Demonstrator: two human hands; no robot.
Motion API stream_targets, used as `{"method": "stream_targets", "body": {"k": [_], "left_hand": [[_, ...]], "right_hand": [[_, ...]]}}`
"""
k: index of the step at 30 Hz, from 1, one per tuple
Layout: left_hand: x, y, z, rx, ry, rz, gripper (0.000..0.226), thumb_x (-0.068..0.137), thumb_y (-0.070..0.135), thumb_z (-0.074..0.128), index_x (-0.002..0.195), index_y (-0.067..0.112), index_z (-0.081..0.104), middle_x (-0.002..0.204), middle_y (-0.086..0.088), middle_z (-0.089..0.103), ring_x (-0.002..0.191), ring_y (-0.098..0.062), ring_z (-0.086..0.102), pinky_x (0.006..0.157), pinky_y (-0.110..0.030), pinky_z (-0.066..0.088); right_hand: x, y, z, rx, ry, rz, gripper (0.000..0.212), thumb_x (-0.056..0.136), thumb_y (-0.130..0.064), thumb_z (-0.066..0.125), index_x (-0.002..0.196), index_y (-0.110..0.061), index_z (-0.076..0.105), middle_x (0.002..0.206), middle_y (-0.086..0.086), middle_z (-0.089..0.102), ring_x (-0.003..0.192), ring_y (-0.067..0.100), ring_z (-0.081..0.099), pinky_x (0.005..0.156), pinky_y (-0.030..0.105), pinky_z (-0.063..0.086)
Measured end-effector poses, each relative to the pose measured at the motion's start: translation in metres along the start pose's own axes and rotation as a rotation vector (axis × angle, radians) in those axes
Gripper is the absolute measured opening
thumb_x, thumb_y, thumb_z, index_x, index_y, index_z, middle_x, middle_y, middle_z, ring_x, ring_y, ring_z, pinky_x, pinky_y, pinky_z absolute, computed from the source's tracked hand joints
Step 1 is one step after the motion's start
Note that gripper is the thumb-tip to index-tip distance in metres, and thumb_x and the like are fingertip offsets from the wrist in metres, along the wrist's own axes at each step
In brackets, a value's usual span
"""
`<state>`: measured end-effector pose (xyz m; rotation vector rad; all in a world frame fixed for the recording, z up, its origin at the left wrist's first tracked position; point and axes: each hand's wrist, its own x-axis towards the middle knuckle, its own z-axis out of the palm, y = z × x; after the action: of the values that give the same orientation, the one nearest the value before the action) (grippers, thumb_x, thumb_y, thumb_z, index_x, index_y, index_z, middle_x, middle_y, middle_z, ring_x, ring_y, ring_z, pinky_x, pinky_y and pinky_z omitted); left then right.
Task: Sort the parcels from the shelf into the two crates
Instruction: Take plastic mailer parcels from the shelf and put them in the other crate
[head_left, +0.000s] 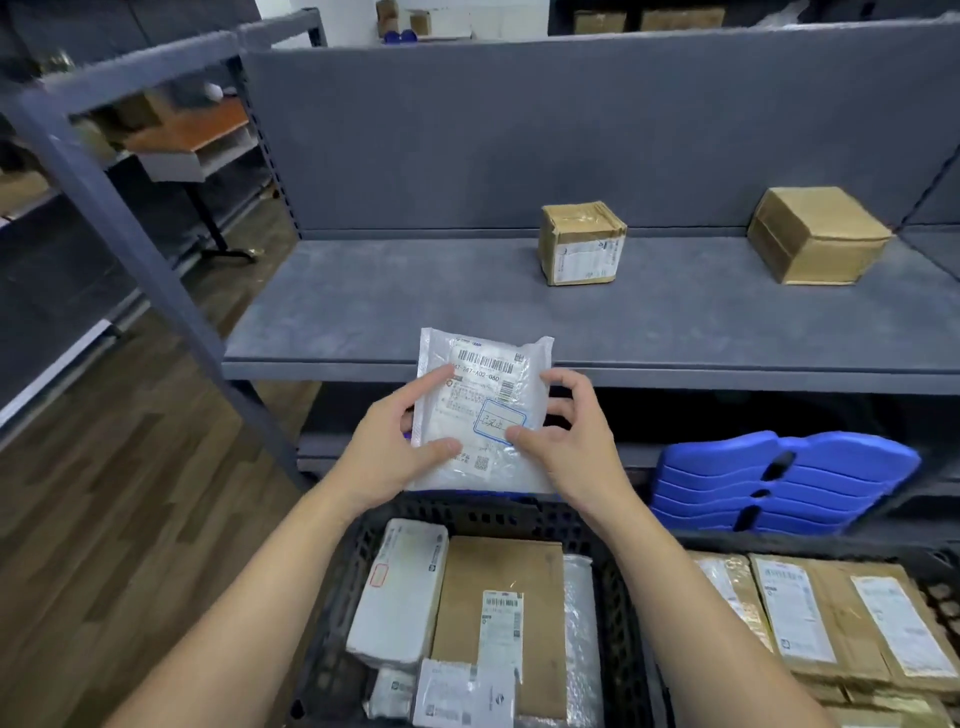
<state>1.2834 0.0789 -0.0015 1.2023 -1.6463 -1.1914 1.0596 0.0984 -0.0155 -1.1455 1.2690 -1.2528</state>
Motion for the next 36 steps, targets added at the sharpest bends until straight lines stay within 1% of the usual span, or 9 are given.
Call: {"method": "stream_targets", "body": {"k": [6, 12, 17, 20, 22, 26, 29, 32, 36], "left_hand": [[-0.019, -0.082, 0.029, 0.418, -0.093, -0.200, 0.096, 0.083, 0.022, 0.086, 0.157, 0.049, 0.031, 0.127, 0.016, 0.048, 0.122, -0.007, 0.054, 0.111, -0.036, 0.046], [-0.040, -0.160, 0.051, 0.553, -0.340, -0.375, 0.100, 0.090, 0.025, 0.081, 0.164, 0.039, 0.015, 0.137, 0.007, 0.040, 0.129, -0.008, 0.042, 0.104, -0.016, 0.030], [-0.056, -0.220, 0.068, 0.552, -0.414, -0.494, 0.099, 0.094, 0.022, 0.076, 0.163, 0.046, 0.010, 0.145, 0.004, 0.036, 0.134, -0.016, 0.045, 0.108, -0.024, 0.038], [-0.061, -0.243, 0.085, 0.494, -0.393, -0.517, 0.093, 0.096, 0.016, 0.072, 0.163, 0.043, 0.014, 0.148, 0.009, 0.034, 0.134, -0.010, 0.045, 0.101, -0.014, 0.034], [-0.060, -0.256, 0.101, 0.469, -0.401, -0.522, 0.090, 0.097, 0.015, 0.070, 0.164, 0.042, 0.015, 0.154, 0.008, 0.033, 0.136, -0.008, 0.042, 0.102, -0.013, 0.034], [-0.045, -0.272, 0.142, 0.465, -0.438, -0.529, 0.087, 0.099, 0.017, 0.067, 0.165, 0.037, 0.014, 0.164, 0.003, 0.027, 0.139, -0.015, 0.044, 0.103, -0.019, 0.038], [-0.026, -0.284, 0.175, 0.601, -0.482, -0.479, 0.086, 0.100, 0.025, 0.065, 0.166, 0.033, 0.011, 0.168, 0.005, 0.022, 0.135, -0.021, 0.051, 0.098, -0.024, 0.041], [-0.008, -0.303, 0.205, 0.548, -0.518, -0.472, 0.085, 0.100, 0.018, 0.065, 0.167, 0.025, 0.013, 0.167, 0.000, 0.023, 0.140, -0.021, 0.046, 0.107, -0.020, 0.033], [0.012, -0.335, 0.223, 0.596, -0.543, -0.461, 0.085, 0.098, 0.023, 0.069, 0.166, 0.019, 0.018, 0.164, -0.004, 0.030, 0.148, -0.022, 0.033, 0.117, -0.020, 0.022]], "right_hand": [[-0.018, 0.088, -0.006, -0.179, -0.102, 0.142, 0.090, 0.087, -0.008, 0.082, 0.155, -0.044, 0.035, 0.107, -0.016, 0.066, 0.075, 0.026, 0.071, 0.076, 0.034, 0.063], [-0.038, 0.169, -0.003, -0.248, -0.166, 0.300, 0.093, 0.086, -0.004, 0.082, 0.153, -0.039, 0.028, 0.115, -0.021, 0.059, 0.077, -0.013, 0.066, 0.066, 0.011, 0.052], [-0.053, 0.237, 0.006, -0.364, -0.136, 0.394, 0.097, 0.082, -0.019, 0.088, 0.157, -0.043, 0.031, 0.143, -0.005, 0.050, 0.116, 0.019, 0.064, 0.099, 0.038, 0.056], [-0.057, 0.256, 0.010, -0.394, -0.098, 0.449, 0.100, 0.083, -0.028, 0.088, 0.163, -0.030, 0.027, 0.145, -0.001, 0.044, 0.125, 0.007, 0.048, 0.110, 0.023, 0.039], [-0.058, 0.267, 0.009, -0.473, -0.090, 0.492, 0.107, 0.083, -0.035, 0.087, 0.165, -0.027, 0.018, 0.146, 0.002, 0.037, 0.124, 0.009, 0.046, 0.104, 0.018, 0.035], [-0.053, 0.289, -0.004, -0.601, 0.025, 0.514, 0.102, 0.082, -0.030, 0.087, 0.163, -0.026, 0.024, 0.159, 0.013, 0.019, 0.111, 0.017, 0.055, 0.106, 0.031, 0.046], [-0.046, 0.305, -0.026, -0.678, 0.082, 0.494, 0.087, 0.086, -0.024, 0.084, 0.158, -0.024, 0.037, 0.164, 0.012, 0.017, 0.087, 0.006, 0.058, 0.092, 0.020, 0.045], [-0.035, 0.327, -0.045, -0.661, 0.087, 0.426, 0.077, 0.088, -0.016, 0.083, 0.155, -0.016, 0.044, 0.158, 0.004, 0.032, 0.093, -0.013, 0.058, 0.088, 0.004, 0.042], [-0.024, 0.352, -0.059, -0.787, 0.028, 0.325, 0.060, 0.090, -0.015, 0.079, 0.146, -0.014, 0.058, 0.158, 0.002, 0.044, 0.133, 0.023, 0.055, 0.110, 0.045, 0.050]]}}
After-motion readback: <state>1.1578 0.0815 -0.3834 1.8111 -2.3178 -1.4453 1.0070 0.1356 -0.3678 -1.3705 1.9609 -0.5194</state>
